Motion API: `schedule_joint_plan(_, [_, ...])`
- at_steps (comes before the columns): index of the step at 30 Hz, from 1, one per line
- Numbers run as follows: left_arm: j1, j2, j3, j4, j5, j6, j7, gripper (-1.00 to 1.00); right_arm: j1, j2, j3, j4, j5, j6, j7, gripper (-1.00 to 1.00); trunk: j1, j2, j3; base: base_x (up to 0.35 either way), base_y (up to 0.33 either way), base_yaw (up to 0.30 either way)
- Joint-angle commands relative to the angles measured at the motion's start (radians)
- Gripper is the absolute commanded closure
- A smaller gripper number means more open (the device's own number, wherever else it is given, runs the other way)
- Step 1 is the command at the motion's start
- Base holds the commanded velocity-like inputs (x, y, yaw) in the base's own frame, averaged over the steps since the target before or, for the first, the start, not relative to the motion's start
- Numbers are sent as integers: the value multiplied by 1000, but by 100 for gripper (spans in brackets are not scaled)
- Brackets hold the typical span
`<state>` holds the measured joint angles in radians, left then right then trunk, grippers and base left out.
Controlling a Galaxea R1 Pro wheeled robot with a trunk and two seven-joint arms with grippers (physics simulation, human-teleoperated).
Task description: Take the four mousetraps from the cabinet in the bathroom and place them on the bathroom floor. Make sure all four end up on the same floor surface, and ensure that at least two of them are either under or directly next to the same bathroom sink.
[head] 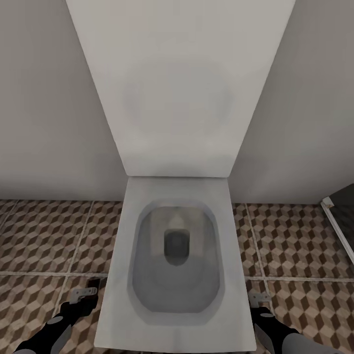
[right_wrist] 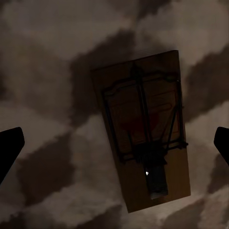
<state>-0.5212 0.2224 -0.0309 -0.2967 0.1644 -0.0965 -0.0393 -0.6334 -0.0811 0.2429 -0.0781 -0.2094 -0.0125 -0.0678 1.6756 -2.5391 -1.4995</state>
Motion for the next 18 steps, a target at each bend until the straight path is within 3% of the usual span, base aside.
schedule_joint_plan(1, [0,1,2,29,6,-3,0,100,0,0,9,0,-10,-1,-3,-100,0,0,-1,0,0,0])
schedule_joint_plan(7, [0,1,2,30,6,-3,-1,100,0,0,9,0,-10,-1,-3,-100,0,0,-1,0,0,0])
schedule_joint_plan(8, [0,1,2,30,6,-2,-1,-100,0,0,9,0,-10,-1,-3,-100,0,0,-1,0,0,0])
schedule_joint_plan(18, [0,3,2,31,6,1,-2,-100,0,1,9,0,-10,-1,-3,-100,0,0,-1,0,0,0])
